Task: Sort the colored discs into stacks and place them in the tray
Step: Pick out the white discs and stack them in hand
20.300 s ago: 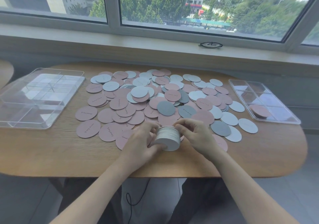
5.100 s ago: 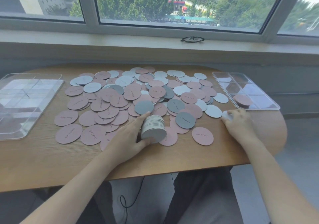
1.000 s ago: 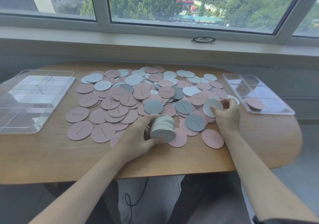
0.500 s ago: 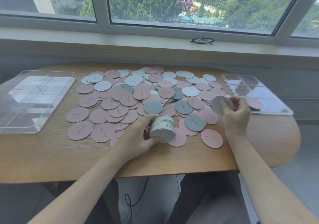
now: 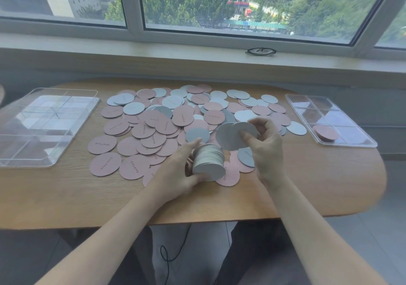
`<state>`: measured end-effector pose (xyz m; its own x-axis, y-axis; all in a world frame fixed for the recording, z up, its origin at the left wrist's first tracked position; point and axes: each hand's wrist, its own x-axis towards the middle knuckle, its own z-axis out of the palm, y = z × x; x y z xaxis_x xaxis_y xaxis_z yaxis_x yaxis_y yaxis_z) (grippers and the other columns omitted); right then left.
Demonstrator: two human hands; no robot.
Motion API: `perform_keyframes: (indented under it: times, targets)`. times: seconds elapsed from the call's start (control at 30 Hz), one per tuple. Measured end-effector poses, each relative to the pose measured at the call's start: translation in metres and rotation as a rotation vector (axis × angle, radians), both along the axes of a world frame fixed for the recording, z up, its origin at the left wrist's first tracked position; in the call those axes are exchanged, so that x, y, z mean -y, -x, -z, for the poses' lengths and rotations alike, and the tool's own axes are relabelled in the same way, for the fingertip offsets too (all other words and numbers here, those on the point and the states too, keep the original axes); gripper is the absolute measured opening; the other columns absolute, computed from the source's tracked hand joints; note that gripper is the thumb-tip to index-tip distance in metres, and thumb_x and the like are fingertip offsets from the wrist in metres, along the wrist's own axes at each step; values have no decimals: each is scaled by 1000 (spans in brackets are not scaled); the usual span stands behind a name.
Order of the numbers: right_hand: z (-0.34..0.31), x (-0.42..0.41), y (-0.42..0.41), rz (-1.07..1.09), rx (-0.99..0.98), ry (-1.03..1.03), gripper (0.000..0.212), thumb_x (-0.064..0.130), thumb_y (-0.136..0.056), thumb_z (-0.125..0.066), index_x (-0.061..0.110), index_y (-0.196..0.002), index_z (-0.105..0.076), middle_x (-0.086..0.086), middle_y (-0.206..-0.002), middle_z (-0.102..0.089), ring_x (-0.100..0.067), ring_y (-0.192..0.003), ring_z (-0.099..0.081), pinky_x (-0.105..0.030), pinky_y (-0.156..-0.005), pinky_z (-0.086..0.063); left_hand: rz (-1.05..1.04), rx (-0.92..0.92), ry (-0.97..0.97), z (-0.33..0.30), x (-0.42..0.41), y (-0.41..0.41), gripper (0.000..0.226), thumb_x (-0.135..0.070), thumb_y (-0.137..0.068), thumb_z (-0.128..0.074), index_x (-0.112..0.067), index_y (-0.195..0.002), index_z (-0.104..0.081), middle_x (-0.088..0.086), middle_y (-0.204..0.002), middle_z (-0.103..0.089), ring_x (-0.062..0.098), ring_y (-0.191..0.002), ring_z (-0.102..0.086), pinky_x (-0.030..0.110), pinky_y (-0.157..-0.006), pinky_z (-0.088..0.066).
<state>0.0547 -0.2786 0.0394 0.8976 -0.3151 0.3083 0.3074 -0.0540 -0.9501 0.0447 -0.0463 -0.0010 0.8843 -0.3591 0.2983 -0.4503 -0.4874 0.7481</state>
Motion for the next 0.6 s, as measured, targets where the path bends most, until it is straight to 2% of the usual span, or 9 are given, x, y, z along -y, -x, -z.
perform_keyframes:
  times: [0.07, 0.13, 0.27, 0.33, 0.4, 0.47, 0.53, 0.6]
  targets:
    - [6, -9, -1, -99, -13, -49, 32, -5, -82, -69, 19, -102, -63, -2, -101, -70, -19, -93, -64, -37, -84, -51, 3, -28, 31, 0, 0, 0, 97, -33, -75, -86, -31, -154, -29, -24, -126, -54, -3, -93, -56, 15, -86, -45]
    - [9, -16, 0, -186, -28, -116, 33, -10, -81, -67, 13, -104, -62, -5, -100, -69, -21, -95, -64, -39, -86, -51, 10, -38, 42, 1, 1, -1, 101, -32, -74, -86, -32, -155, -26, -22, -128, -55, 5, -90, -59, 15, -83, -47]
    - [14, -28, 4, -312, -100, -119, 31, -14, -84, -60, 5, -108, -64, -3, -101, -70, -20, -100, -64, -38, -88, -51, -10, -25, -4, 1, 0, -1, 96, -36, -74, -84, -39, -153, -29, -18, -115, -59, 11, -83, -60, 16, -77, -48]
    - [19, -30, 4, -345, -136, -31, 28, -2, -88, -59, 11, -111, -67, -4, -109, -70, -22, -105, -64, -44, -93, -51, -13, -1, -36, 0, 0, -2, 89, -37, -75, -83, -37, -150, -35, -18, -112, -60, 10, -84, -60, 20, -78, -49]
    - [20, -32, 8, -404, -194, 74, 26, 17, -91, -58, 19, -114, -68, -6, -114, -70, -27, -110, -64, -48, -97, -51, -10, 8, -47, 1, 0, -2, 84, -39, -76, -82, -34, -148, -39, -17, -114, -60, 6, -89, -59, 20, -80, -48]
    - [21, -36, 12, -472, -261, 186, 36, 37, -92, -56, 26, -126, -63, -4, -122, -66, -24, -113, -63, -47, -97, -51, -18, 23, -73, 3, 0, -2, 84, -46, -77, -79, -32, -149, -38, -14, -119, -58, 2, -104, -53, 18, -89, -44]
    - [20, -38, 14, -471, -291, 417, 56, 56, -90, -49, 37, -142, -47, 9, -143, -50, -12, -130, -49, -41, -108, -42, -31, 76, -138, 5, 1, -3, 89, -54, -79, -72, -26, -153, -33, -11, -129, -56, 5, -118, -46, 23, -100, -39]
    - [16, -38, 14, -448, -270, 622, 70, 65, -88, -40, 38, -152, -28, 16, -152, -31, -2, -142, -26, -30, -117, -24, -29, 119, -204, 5, 1, -3, 93, -57, -81, -65, -20, -156, -27, -8, -140, -52, 10, -125, -44, 27, -106, -35]
